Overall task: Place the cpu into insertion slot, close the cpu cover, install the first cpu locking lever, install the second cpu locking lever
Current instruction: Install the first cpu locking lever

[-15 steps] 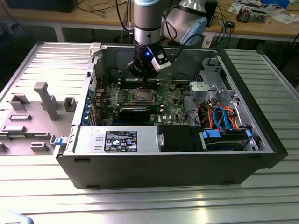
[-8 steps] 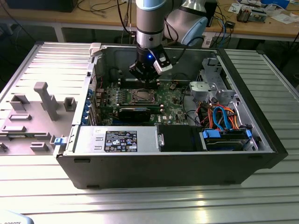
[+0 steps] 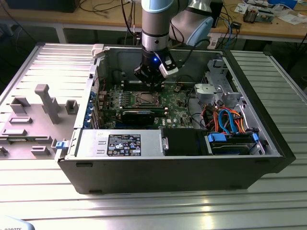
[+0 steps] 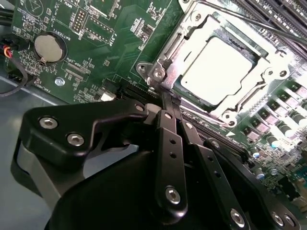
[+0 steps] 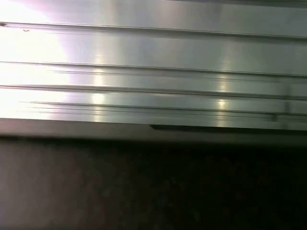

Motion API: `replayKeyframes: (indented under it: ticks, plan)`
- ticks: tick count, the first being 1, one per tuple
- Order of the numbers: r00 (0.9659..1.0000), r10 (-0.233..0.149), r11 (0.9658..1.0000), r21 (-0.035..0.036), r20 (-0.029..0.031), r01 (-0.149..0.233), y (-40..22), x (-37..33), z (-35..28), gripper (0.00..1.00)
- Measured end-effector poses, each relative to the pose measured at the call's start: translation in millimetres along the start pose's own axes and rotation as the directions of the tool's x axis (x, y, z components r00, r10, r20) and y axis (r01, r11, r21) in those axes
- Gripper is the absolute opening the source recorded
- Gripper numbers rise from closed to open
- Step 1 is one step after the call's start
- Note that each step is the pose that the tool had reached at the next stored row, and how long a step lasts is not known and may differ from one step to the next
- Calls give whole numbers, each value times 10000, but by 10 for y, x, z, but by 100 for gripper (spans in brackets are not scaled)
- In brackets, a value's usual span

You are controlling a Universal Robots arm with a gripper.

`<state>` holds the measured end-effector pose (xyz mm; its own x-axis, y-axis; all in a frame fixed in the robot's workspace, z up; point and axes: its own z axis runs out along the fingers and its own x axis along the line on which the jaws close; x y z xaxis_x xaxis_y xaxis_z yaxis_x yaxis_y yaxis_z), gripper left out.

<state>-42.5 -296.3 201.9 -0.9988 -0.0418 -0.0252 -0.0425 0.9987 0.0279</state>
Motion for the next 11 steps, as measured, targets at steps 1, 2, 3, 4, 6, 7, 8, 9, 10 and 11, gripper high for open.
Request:
replayKeyframes:
  ticks: [1,2,3,4,6,7,8,9,10,11]
  plan:
    - [10000,-1,10000,4,-6,1,0,0,-1,11]
    - [10000,0,10000,5,-8,0,-1,1,-2,11]
    - [10000,-1,10000,11,-15,1,-2,2,-5,11]
    - [10000,-1,10000,12,-15,1,-2,1,-7,11]
    - [10000,-1,10000,12,-15,1,-2,1,-10,11]
    - [10000,-1,10000,14,-15,1,-2,1,-13,11]
    - [10000,0,10000,15,-16,1,-2,2,-20,11]
    - [10000,-1,10000,13,-16,1,-2,1,-25,11]
    - [10000,0,10000,11,-14,0,-1,1,-28,11]
    - [10000,-1,10000,9,-12,1,-1,1,-28,11]
